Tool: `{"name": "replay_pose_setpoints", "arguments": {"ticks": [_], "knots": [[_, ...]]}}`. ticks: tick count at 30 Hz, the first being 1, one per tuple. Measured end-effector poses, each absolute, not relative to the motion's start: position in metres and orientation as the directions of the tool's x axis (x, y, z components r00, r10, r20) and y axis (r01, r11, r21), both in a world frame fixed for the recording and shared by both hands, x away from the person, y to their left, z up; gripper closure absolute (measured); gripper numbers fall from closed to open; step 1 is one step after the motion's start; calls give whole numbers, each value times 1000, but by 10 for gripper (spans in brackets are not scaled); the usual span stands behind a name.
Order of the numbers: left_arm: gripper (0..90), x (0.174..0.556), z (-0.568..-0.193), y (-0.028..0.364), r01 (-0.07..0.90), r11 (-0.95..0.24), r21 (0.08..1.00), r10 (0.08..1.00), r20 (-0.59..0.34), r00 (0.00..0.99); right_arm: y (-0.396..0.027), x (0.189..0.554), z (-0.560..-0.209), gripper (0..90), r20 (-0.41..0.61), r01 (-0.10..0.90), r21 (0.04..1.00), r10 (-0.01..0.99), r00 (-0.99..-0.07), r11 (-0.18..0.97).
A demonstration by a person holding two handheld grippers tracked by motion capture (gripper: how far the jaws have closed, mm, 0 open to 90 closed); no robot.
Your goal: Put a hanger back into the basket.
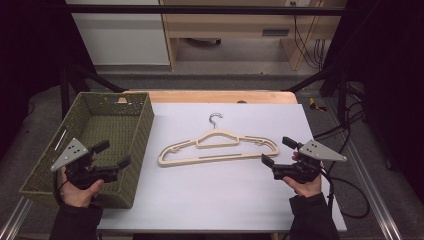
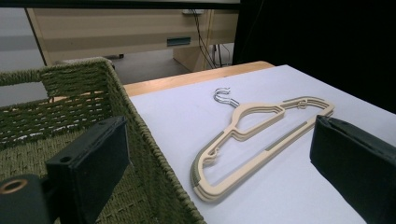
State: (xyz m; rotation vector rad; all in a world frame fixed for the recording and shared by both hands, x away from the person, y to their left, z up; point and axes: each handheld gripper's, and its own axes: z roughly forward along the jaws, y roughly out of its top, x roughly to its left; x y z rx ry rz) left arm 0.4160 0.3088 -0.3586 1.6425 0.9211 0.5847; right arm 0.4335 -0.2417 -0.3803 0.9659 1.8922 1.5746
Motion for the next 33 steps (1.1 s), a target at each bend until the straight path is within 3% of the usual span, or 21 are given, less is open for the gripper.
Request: {"name": "replay_pose_setpoints", "arguments": {"ticks": [10,20,33], "knots": [[48,424,-351,287,280,-147,949,800,-53,598,-237,437,-381,52,62,220,970,774,-630,101],[52,440,-341,236,285,-219,933,748,-27,663,-231,438,-381,53,61,223,969,763,-644,110],[75,490,-364,173,391,-303,869,726,-55,685,-230,439,-380,55,67,227,968,756,-651,109]]}}
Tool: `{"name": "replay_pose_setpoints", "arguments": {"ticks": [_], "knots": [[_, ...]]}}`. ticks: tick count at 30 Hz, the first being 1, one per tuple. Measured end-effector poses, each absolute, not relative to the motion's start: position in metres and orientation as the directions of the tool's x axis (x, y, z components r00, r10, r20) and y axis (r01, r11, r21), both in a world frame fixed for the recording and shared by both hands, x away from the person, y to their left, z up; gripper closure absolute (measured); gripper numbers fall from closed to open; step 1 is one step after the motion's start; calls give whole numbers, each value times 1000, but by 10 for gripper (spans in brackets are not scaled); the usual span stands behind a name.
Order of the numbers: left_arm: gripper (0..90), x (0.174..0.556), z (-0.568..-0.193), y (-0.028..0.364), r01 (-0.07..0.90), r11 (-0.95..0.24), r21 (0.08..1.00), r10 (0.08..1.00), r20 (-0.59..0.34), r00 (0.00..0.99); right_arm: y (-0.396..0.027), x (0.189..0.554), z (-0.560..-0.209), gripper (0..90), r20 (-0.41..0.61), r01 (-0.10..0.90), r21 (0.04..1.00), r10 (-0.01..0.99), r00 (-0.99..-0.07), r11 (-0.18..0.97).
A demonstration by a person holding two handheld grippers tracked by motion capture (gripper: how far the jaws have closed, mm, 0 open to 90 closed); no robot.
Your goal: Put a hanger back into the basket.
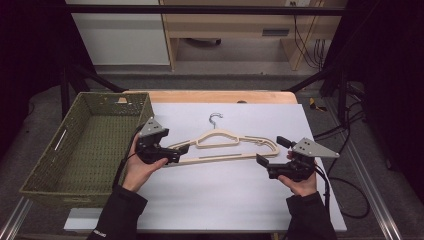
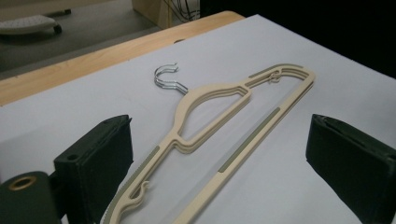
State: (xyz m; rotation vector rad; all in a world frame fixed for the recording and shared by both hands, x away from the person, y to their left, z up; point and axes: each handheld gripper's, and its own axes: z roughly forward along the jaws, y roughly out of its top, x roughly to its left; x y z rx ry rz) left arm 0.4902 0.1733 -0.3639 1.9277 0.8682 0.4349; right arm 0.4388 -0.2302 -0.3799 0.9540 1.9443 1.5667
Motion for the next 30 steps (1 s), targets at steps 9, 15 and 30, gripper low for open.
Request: {"name": "replay_pose_setpoints", "arguments": {"ticks": [9,15,30], "knots": [[94,525,-393,154,458,-341,821,726,-80,683,-228,440,-381,55,64,231,966,751,-657,120],[144,553,-427,149,530,-387,754,757,-69,650,-227,442,-383,56,66,238,963,751,-658,124],[462,582,-465,151,575,-438,691,782,-23,623,-222,444,-387,59,63,252,957,744,-665,145]]}}
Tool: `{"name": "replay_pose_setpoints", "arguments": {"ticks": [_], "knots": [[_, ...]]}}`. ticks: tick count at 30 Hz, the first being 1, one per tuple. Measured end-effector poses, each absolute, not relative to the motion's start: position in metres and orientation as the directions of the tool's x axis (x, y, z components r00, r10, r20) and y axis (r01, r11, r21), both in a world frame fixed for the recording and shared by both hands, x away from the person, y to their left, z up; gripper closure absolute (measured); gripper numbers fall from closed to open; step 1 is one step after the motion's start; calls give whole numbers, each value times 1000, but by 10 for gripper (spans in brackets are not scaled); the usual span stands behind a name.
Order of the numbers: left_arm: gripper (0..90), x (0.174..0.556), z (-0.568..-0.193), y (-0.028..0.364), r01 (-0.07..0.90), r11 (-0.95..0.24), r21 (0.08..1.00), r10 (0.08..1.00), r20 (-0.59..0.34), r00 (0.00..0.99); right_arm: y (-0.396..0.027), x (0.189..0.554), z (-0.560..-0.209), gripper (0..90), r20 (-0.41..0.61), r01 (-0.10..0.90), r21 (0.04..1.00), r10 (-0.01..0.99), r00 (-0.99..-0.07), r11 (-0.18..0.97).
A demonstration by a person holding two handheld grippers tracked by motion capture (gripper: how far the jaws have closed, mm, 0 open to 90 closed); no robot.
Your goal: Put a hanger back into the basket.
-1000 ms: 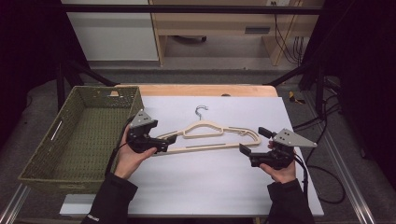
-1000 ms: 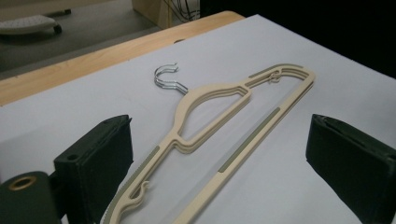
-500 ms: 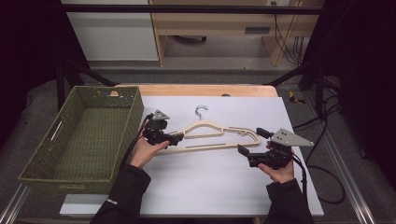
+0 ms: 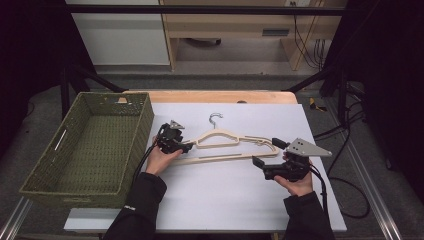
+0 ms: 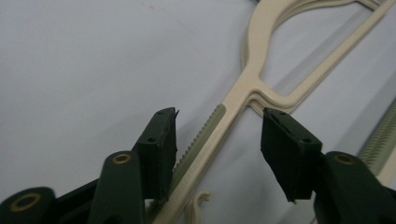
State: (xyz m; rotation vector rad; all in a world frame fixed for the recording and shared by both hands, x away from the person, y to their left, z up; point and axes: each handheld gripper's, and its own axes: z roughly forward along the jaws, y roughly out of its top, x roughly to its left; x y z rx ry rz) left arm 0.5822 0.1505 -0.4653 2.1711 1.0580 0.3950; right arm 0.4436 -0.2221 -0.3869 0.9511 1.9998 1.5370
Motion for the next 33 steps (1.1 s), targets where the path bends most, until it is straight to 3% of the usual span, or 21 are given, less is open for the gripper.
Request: {"name": "replay_pose_setpoints", "arguments": {"ticks": [5,16,20,21,23,33], "knots": [[603,581,-466,150,568,-474,673,781,22,625,-222,444,-387,60,62,251,957,744,-665,144],[745,572,-458,149,533,-515,671,752,56,657,-222,444,-387,63,59,249,957,743,-667,147],[744,569,-458,147,526,-535,661,734,57,676,-222,443,-387,63,56,247,957,740,-670,152],[690,568,-459,146,526,-538,659,729,52,682,-222,443,-387,63,58,247,958,741,-669,148],[682,568,-459,146,526,-539,659,727,48,685,-222,443,-387,63,59,248,957,742,-668,148],[754,557,-459,143,539,-552,636,703,7,711,-222,443,-387,68,59,249,957,741,-669,149]]}}
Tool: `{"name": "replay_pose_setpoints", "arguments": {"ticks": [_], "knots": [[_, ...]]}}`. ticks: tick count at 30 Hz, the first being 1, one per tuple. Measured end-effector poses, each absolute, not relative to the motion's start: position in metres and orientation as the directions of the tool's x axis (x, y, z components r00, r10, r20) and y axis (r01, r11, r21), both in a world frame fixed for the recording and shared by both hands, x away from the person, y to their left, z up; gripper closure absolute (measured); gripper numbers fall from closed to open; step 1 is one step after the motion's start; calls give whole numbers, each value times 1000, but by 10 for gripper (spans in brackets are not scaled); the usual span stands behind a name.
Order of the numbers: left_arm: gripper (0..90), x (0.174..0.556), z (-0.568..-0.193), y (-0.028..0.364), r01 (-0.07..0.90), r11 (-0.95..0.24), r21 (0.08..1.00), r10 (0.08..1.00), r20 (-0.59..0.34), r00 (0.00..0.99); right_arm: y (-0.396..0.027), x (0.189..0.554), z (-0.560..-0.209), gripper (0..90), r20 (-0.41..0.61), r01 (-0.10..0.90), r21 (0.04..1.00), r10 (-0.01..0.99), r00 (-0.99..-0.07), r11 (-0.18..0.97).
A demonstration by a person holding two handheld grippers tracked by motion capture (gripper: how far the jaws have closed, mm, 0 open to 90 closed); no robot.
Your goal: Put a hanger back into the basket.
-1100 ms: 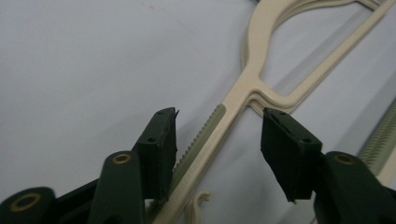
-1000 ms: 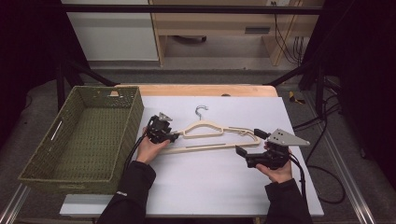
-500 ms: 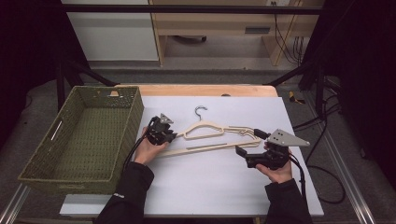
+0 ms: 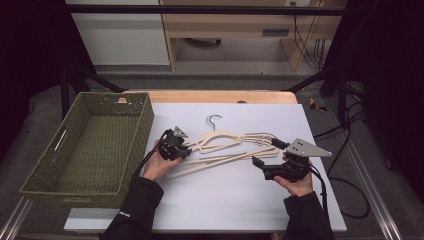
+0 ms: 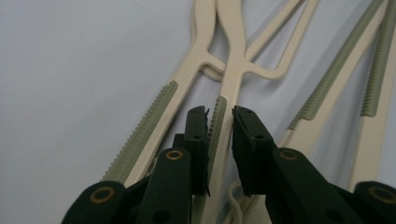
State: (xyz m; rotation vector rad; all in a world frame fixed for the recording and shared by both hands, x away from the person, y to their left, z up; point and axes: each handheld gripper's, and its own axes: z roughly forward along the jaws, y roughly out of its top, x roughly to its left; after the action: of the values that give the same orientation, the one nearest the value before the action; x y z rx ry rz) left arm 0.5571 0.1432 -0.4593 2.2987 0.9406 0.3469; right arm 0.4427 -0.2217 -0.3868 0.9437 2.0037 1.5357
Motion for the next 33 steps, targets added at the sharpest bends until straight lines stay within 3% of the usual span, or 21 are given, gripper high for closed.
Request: {"name": "replay_pose_setpoints", "arguments": {"ticks": [2,4,7,9,18,26,33], "knots": [[755,555,-459,142,526,-569,632,690,19,723,-221,443,-387,69,60,251,956,741,-669,149],[645,556,-464,140,533,-582,614,680,7,734,-220,443,-387,69,63,253,956,740,-670,148],[642,556,-465,140,534,-581,614,680,5,734,-220,443,-388,70,62,255,955,738,-672,152],[704,557,-466,141,537,-571,620,691,10,723,-220,444,-388,71,59,253,955,736,-674,155],[789,546,-460,132,489,-632,601,645,58,762,-216,447,-390,80,71,267,951,733,-677,155],[791,523,-445,126,443,-615,652,659,116,743,-198,466,-397,103,75,303,934,728,-681,187],[792,504,-433,132,434,-567,700,683,105,723,-174,487,-402,131,83,342,917,743,-665,203]]}}
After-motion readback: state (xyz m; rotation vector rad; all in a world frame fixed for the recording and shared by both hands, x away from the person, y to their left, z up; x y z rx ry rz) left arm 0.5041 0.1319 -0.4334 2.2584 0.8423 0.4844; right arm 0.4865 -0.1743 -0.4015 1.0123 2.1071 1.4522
